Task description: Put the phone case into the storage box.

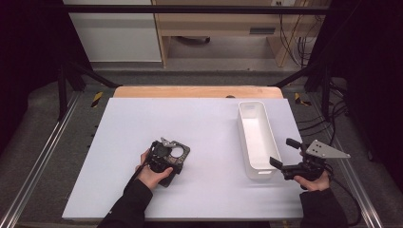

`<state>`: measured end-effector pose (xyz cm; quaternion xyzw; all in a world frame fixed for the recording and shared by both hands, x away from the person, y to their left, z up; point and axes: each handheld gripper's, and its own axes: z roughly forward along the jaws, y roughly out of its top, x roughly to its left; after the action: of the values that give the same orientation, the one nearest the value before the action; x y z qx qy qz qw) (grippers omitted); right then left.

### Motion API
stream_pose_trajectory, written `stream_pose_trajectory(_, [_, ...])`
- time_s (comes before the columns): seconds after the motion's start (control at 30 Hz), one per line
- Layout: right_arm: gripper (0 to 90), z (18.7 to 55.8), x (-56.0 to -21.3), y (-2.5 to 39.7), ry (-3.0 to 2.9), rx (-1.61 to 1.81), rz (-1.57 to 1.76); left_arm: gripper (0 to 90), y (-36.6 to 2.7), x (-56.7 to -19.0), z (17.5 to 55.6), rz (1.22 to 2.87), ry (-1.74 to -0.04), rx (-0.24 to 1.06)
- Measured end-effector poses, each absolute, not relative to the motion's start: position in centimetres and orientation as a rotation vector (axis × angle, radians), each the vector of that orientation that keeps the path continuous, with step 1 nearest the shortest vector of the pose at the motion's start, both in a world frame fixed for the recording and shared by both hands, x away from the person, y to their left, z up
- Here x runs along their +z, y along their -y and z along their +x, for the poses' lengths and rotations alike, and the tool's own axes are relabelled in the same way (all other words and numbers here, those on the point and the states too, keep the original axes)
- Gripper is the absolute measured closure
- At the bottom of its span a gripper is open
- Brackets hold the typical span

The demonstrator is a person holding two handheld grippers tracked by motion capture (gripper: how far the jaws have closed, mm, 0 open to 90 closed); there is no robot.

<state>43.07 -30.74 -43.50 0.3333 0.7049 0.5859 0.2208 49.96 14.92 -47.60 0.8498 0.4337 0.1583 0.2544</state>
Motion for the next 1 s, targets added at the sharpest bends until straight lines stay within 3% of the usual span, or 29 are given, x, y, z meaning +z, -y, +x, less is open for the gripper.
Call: stream_pose_trajectory(1.0, [0.5, 43.02, -43.42, 30.8, -1.944, 1.624, 0.919, 11.2, -14.97, -47.59, 49.79, 2.309, -1.158, 0.435])
